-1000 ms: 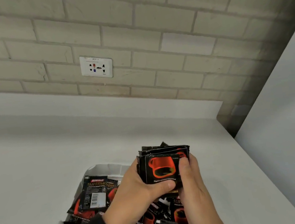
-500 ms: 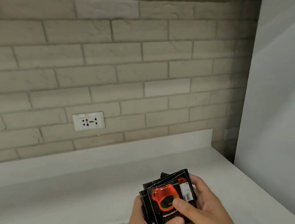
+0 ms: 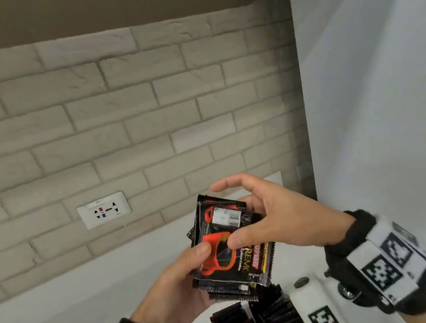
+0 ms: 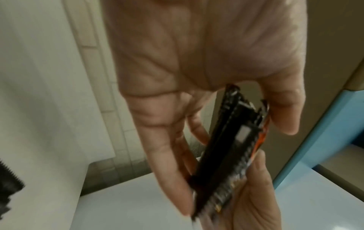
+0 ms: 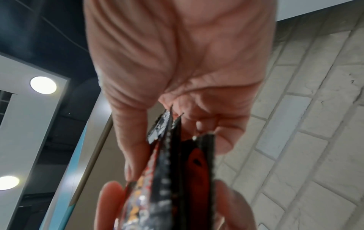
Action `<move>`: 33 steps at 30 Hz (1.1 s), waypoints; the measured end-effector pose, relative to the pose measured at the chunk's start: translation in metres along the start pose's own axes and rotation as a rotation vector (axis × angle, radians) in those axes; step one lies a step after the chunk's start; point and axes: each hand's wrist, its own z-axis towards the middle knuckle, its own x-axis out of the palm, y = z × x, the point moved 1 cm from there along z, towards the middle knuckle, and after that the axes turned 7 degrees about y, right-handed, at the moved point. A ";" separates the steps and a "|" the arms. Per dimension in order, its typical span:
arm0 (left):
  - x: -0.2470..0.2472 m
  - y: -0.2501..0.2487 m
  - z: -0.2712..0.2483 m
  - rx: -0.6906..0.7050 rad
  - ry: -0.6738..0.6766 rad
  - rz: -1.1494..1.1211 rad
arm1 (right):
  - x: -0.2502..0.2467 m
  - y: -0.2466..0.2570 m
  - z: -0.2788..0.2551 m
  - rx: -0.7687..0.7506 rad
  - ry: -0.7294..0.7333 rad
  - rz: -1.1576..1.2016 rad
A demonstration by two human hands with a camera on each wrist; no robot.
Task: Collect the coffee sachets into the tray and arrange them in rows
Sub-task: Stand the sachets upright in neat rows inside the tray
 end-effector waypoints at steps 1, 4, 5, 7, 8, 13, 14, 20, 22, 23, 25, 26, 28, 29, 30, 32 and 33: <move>0.000 0.002 0.004 0.007 0.005 -0.069 | -0.001 -0.001 0.000 -0.010 -0.005 0.013; 0.004 0.006 0.016 0.013 -0.016 -0.196 | -0.001 -0.006 0.003 -0.068 -0.063 0.017; 0.009 0.008 0.021 0.040 -0.032 -0.219 | -0.001 -0.008 0.003 -0.091 -0.085 0.007; 0.018 0.009 0.027 0.093 -0.134 -0.242 | 0.000 -0.014 0.003 -0.110 -0.160 -0.037; 0.022 0.009 0.029 0.113 -0.210 -0.248 | 0.000 -0.018 0.004 -0.104 -0.227 -0.084; 0.025 0.017 0.033 0.217 -0.462 -0.145 | 0.003 -0.039 0.000 -0.105 -0.552 -0.111; 0.025 0.019 0.032 0.225 -0.489 -0.091 | 0.004 -0.043 -0.001 -0.109 -0.554 -0.042; 0.025 0.030 0.020 0.246 -0.503 -0.016 | 0.010 -0.056 -0.008 -0.104 -0.536 0.170; 0.026 0.031 0.017 0.258 -0.508 -0.057 | 0.014 -0.059 -0.007 -0.101 -0.545 0.206; 0.027 0.031 0.016 0.261 -0.514 -0.082 | 0.016 -0.060 -0.008 -0.101 -0.551 0.221; 0.027 0.032 0.014 0.270 -0.549 -0.136 | 0.020 -0.061 -0.008 -0.101 -0.547 0.238; 0.027 0.032 0.014 0.280 -0.572 -0.162 | 0.022 -0.060 -0.009 -0.097 -0.531 0.242; 0.025 0.032 0.012 0.309 -0.609 -0.198 | 0.026 -0.058 -0.012 -0.068 -0.474 0.251; 0.024 0.031 0.012 0.324 -0.626 -0.195 | 0.028 -0.059 -0.013 -0.037 -0.442 0.241; 0.022 0.031 0.011 0.334 -0.643 -0.175 | 0.030 -0.061 -0.014 0.000 -0.417 0.221; 0.020 0.032 0.010 0.343 -0.662 -0.117 | 0.033 -0.065 -0.016 0.057 -0.401 0.196; 0.020 0.033 0.009 0.344 -0.665 -0.094 | 0.034 -0.066 -0.017 0.073 -0.398 0.212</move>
